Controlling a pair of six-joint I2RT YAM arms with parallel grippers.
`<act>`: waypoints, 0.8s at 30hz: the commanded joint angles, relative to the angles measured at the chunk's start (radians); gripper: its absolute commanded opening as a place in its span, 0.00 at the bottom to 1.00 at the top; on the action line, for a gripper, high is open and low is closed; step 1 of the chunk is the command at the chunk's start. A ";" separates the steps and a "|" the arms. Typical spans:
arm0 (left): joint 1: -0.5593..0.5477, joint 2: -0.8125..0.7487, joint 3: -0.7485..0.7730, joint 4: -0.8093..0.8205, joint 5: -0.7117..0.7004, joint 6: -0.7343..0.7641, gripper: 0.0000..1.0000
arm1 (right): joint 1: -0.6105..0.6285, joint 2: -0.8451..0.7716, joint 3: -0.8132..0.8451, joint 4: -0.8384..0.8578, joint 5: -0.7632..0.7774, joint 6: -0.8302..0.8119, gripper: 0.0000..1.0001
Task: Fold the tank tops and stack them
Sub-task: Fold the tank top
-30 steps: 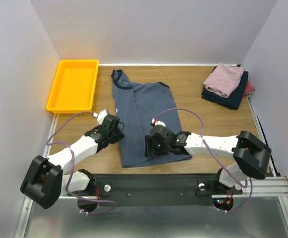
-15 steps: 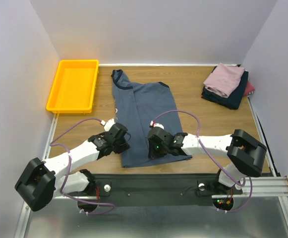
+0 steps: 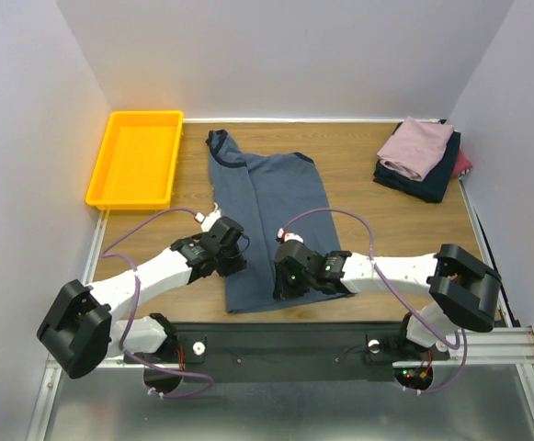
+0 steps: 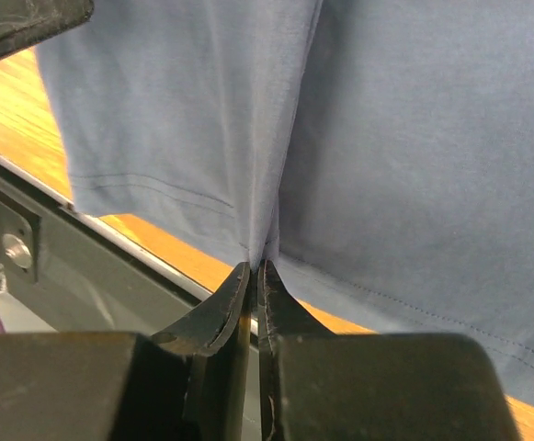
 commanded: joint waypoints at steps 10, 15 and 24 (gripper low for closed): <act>-0.006 0.011 -0.074 -0.111 0.058 -0.039 0.00 | 0.012 -0.023 -0.059 0.020 0.040 0.012 0.22; -0.006 0.028 -0.106 -0.151 0.103 -0.025 0.00 | 0.012 -0.009 -0.067 0.019 0.053 0.016 0.37; 0.142 0.066 -0.079 -0.201 0.074 0.117 0.00 | -0.178 -0.083 0.034 -0.019 0.221 -0.083 0.77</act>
